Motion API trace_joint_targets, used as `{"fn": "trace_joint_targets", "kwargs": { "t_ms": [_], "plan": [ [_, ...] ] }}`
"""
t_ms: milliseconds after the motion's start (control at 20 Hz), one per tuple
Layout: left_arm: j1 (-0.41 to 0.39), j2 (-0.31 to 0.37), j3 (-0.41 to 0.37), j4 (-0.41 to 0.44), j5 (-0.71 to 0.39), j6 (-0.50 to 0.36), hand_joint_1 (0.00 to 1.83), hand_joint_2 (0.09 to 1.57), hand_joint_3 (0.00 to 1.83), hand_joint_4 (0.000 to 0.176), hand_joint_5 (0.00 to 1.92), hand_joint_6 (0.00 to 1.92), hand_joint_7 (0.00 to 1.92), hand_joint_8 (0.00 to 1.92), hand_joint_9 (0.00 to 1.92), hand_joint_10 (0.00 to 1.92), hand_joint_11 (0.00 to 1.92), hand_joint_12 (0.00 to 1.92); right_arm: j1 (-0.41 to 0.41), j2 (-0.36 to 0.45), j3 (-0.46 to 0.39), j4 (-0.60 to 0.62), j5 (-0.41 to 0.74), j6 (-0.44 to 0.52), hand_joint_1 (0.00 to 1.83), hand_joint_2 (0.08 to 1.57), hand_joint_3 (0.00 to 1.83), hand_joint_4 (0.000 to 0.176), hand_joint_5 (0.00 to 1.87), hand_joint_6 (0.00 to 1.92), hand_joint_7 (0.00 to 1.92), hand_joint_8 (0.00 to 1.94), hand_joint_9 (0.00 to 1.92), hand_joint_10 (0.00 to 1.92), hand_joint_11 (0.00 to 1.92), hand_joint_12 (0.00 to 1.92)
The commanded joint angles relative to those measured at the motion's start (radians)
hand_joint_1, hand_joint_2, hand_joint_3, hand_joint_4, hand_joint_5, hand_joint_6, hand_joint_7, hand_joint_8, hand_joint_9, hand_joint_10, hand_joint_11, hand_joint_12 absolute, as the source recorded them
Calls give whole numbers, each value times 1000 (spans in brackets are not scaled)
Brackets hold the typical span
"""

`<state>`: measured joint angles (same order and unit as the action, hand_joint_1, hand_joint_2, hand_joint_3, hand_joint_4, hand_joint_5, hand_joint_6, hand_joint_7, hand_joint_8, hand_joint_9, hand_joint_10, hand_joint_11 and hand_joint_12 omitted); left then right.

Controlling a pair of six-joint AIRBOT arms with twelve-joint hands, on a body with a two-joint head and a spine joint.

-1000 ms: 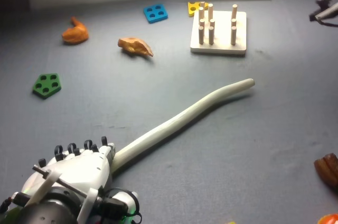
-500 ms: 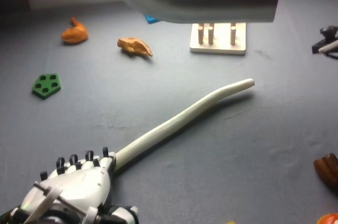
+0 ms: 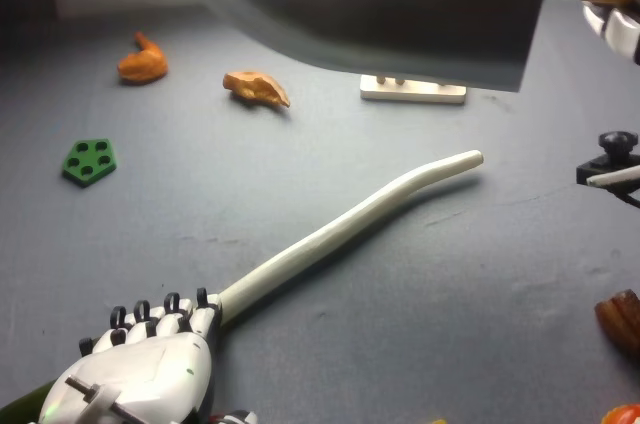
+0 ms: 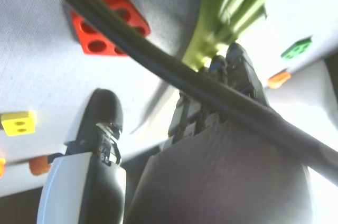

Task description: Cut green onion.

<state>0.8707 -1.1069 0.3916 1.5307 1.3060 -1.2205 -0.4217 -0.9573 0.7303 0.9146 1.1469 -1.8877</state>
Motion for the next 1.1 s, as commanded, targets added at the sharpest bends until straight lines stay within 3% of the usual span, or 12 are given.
{"fn": "trace_joint_targets", "kwargs": {
  "t_ms": [0,100,350,650,700,850,950,1050],
  "plan": [
    [7,-12,-3,22,8,1,497,1412,10,0,60,4,72,7,50,14,39,27,12,5,-15,-45,123,-20,1558,1144,0,176,1166,1921,1379,1941,1447,1921,1513,1921],
    [13,-20,-2,30,8,1,468,1423,0,0,70,2,75,3,81,3,1,201,-2,-2,-42,-27,140,-53,1544,1152,2,176,1223,1921,1388,1941,1450,1921,1516,1921],
    [19,-48,4,50,8,1,410,1451,6,0,80,7,80,1,87,7,0,27,-59,-68,-66,-19,205,-126,1553,1138,0,176,1196,1921,1400,1941,1469,1921,1544,1921],
    [20,-52,9,56,8,1,334,1461,8,0,3,0,12,2,32,8,0,0,-77,-164,-25,11,204,-105,1536,1136,0,176,1217,1921,1410,1941,1487,1921,1550,1921],
    [20,-52,11,56,8,1,362,1454,3,9,14,4,29,6,44,10,0,0,-81,-182,-14,12,205,-104,1535,1154,4,176,1235,1921,1412,1941,1492,1921,1553,1921],
    [19,-51,14,59,8,1,266,1470,9,12,0,0,2,0,6,0,0,0,-89,-208,12,12,203,-94,1550,1137,0,176,1244,1921,1426,1941,1499,1921,1551,1921],
    [19,-51,15,61,8,1,344,1448,0,22,0,0,0,0,24,8,0,0,-98,-215,27,13,194,-65,1577,1129,0,176,1248,1921,1436,1941,1499,1921,1554,1921],
    [19,-51,16,62,8,1,324,1450,0,20,0,0,0,0,32,8,0,0,-108,-219,41,11,191,-45,1556,1144,0,176,1225,1921,1421,1941,1478,1921,1530,1921]
  ]
}}
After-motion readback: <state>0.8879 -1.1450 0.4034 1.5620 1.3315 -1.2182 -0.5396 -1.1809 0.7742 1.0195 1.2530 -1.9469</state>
